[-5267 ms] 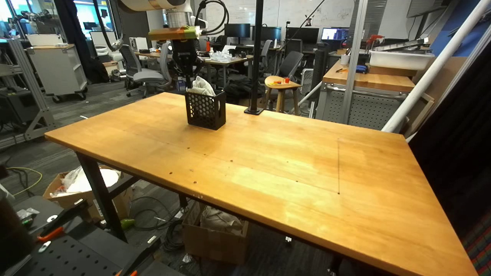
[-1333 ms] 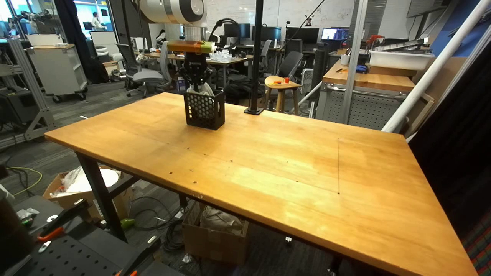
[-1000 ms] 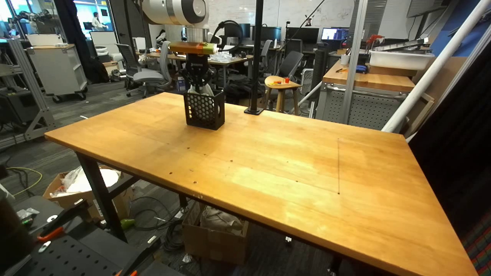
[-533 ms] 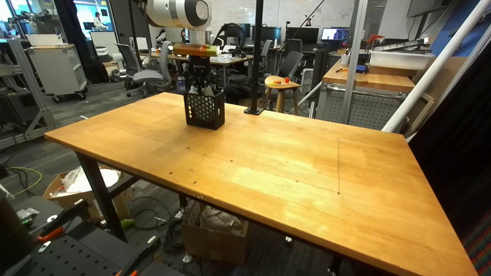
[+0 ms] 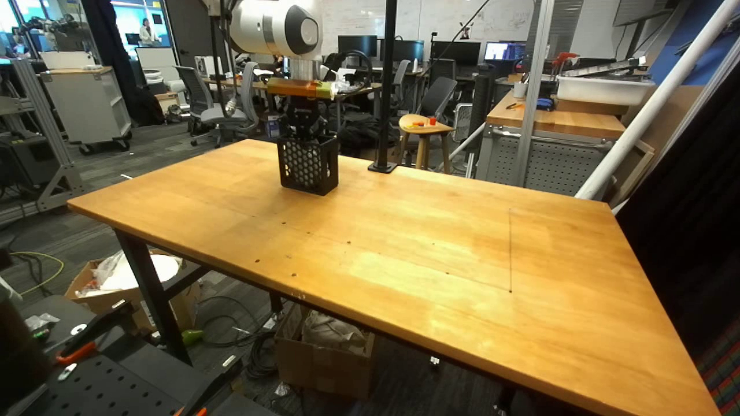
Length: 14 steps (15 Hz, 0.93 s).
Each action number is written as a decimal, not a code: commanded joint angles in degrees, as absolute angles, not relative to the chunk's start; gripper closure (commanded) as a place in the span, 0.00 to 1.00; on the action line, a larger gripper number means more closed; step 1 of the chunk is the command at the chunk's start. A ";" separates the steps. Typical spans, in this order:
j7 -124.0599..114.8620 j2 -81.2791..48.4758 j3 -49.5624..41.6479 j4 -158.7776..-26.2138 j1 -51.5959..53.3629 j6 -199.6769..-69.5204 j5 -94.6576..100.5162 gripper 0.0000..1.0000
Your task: Put the white towel in the black basket.
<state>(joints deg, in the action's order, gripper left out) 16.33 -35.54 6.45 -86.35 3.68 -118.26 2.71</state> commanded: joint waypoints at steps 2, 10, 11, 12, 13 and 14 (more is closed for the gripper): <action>18.59 -38.74 7.78 -82.55 2.85 -116.14 0.37 1.00; 17.33 -36.07 6.90 -83.30 3.36 -115.74 0.92 1.00; 16.99 -35.01 6.34 -83.00 3.95 -115.12 2.25 1.00; 16.97 -34.33 5.95 -82.38 4.45 -114.22 3.61 1.00; 17.24 -33.65 5.62 -81.24 4.96 -112.64 5.25 1.00; 17.46 -33.21 5.41 -80.03 5.34 -111.04 6.73 1.00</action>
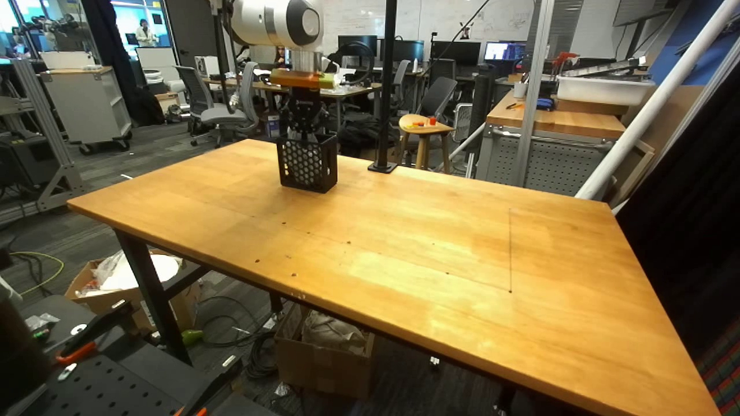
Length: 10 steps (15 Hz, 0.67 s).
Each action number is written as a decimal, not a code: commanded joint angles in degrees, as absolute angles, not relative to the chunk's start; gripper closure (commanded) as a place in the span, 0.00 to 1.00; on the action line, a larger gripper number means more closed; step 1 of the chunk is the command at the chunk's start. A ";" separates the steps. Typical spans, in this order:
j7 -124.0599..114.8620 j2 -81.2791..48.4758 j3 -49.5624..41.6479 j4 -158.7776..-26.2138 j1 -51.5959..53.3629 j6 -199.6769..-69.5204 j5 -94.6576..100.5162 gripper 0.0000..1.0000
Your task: Put the white towel in the black basket.
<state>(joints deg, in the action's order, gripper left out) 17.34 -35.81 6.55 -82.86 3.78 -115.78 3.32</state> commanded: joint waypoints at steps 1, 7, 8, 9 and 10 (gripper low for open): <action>17.67 -32.88 5.35 -78.64 5.68 -109.43 8.05 1.00; 17.83 -33.01 6.00 -72.82 7.10 -103.75 10.94 1.00; 17.85 -33.31 6.14 -72.49 7.27 -103.43 10.67 1.00; 17.89 -33.59 6.23 -72.24 7.47 -103.13 10.55 1.00; 17.87 -34.01 6.25 -71.87 7.71 -102.86 10.57 1.00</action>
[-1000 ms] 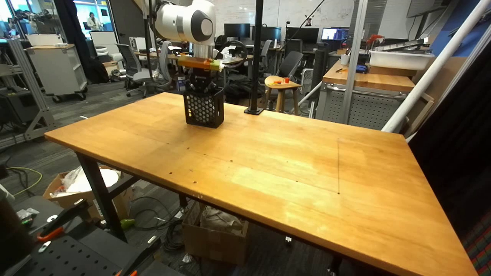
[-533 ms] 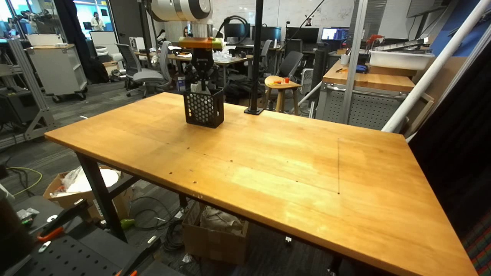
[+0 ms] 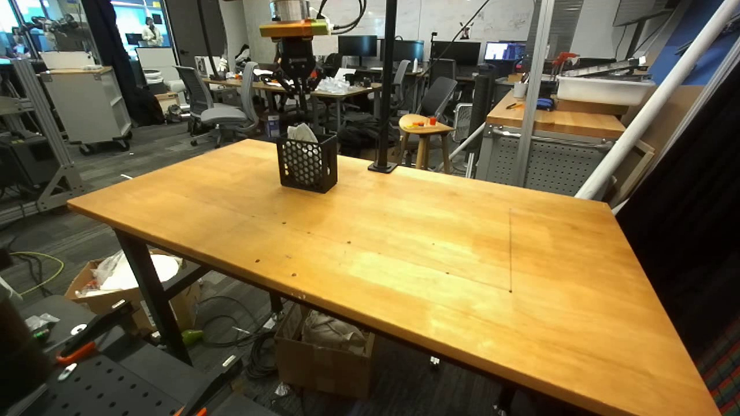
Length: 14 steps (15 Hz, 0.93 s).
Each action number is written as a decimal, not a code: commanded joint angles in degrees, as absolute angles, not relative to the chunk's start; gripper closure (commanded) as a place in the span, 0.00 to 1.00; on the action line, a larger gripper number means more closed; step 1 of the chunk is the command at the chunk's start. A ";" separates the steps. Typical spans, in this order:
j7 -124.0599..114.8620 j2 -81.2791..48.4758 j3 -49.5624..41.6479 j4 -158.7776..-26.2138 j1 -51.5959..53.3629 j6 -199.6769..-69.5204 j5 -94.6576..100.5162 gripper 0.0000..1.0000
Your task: Put the white towel in the black basket.
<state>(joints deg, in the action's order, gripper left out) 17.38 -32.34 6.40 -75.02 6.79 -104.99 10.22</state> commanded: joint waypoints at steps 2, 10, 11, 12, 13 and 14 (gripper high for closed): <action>17.90 -34.86 6.36 -70.89 8.04 -103.11 10.45 1.00; 17.67 -39.11 6.30 -64.28 9.43 -104.28 10.46 1.00; 17.53 -39.49 6.31 -63.89 9.50 -104.50 10.31 1.00; 17.31 -39.87 6.36 -63.69 9.49 -104.76 10.01 1.00; 17.19 -40.14 6.40 -63.71 9.46 -105.14 9.83 1.00; 17.07 -40.41 6.44 -63.83 9.43 -105.46 9.66 1.00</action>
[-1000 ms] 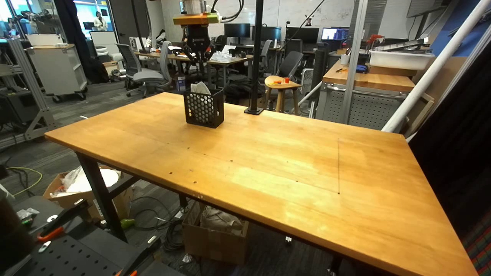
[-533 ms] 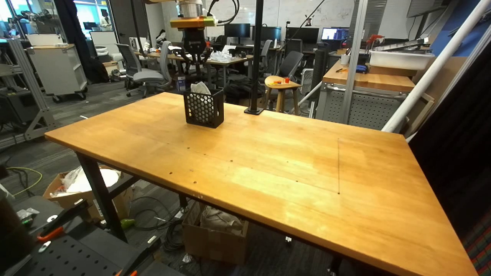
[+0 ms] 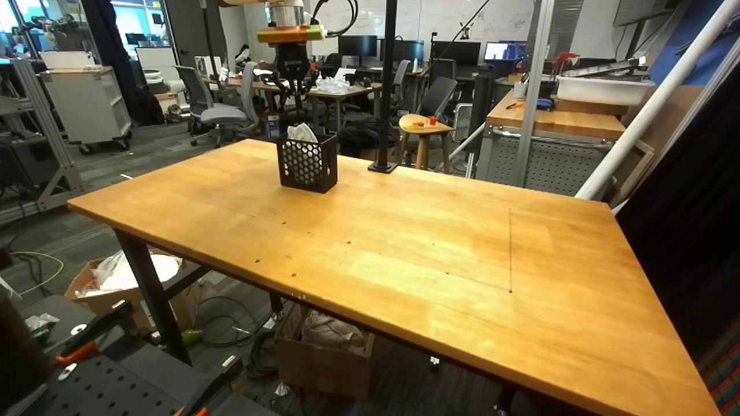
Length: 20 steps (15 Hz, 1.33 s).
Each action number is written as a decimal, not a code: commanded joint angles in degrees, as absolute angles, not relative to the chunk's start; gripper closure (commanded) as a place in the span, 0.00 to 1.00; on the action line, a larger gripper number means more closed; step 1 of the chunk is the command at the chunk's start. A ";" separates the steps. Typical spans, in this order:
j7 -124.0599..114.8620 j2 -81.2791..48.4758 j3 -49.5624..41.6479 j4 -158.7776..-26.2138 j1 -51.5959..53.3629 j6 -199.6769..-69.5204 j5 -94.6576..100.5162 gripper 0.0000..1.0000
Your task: Put the white towel in the black basket.
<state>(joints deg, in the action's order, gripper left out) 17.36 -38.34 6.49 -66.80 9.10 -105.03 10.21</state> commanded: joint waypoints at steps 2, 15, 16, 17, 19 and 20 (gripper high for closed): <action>16.80 -40.72 6.53 -64.48 9.26 -106.10 9.22 1.00; 14.18 -38.04 6.13 -72.12 7.34 -111.53 8.33 1.00; 13.78 -37.52 6.11 -73.36 7.12 -112.31 8.26 1.00; 13.30 -36.97 6.13 -74.71 6.87 -113.28 8.12 1.00; 12.25 -35.66 6.26 -77.79 6.56 -115.39 7.73 1.00; 11.60 -34.82 6.31 -79.52 6.69 -116.26 7.68 1.00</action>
